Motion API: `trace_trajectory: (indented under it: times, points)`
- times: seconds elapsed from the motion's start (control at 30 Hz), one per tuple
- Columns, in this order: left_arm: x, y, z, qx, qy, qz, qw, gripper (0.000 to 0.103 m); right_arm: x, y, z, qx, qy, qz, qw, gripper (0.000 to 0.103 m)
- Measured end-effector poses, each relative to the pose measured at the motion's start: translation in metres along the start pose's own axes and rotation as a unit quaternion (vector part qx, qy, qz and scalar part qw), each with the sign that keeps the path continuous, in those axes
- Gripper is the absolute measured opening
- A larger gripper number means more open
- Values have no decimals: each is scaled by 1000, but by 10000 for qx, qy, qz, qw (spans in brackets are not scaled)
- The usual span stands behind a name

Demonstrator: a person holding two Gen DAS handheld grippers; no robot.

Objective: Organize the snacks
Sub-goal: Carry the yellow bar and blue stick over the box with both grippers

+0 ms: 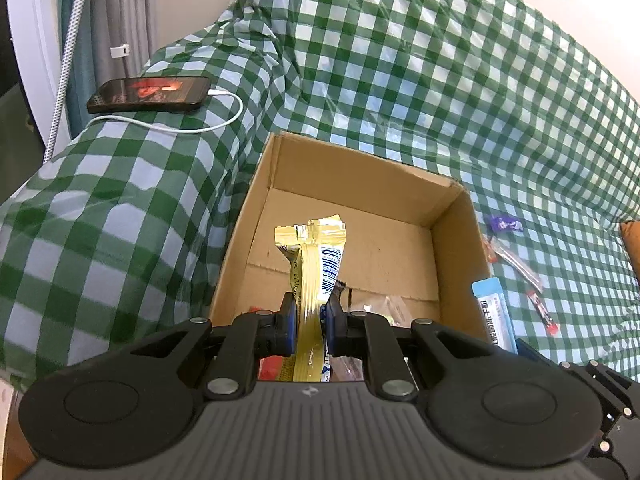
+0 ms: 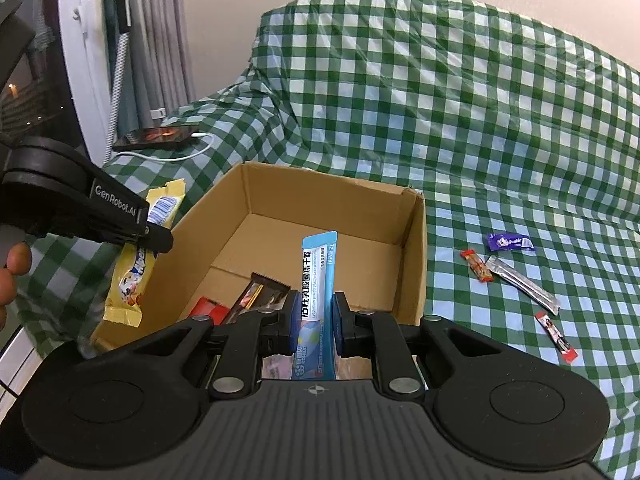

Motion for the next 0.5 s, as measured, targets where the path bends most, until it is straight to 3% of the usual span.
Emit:
trace_trajectory:
  times: [0.5]
  points:
    - [76, -23, 30, 175, 220, 182, 9994, 15, 76, -37, 16, 156, 472, -33, 9988, 18]
Point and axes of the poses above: each gripper's, at about its wrist camera, not at the fingertips, and x roughly the way its jaws point, y to its left, z to its top, the point moved 4 cm from there along x, roughly the way its jaws point, and after that the axes turned 11 degrees about z, right-handed, at the moved point
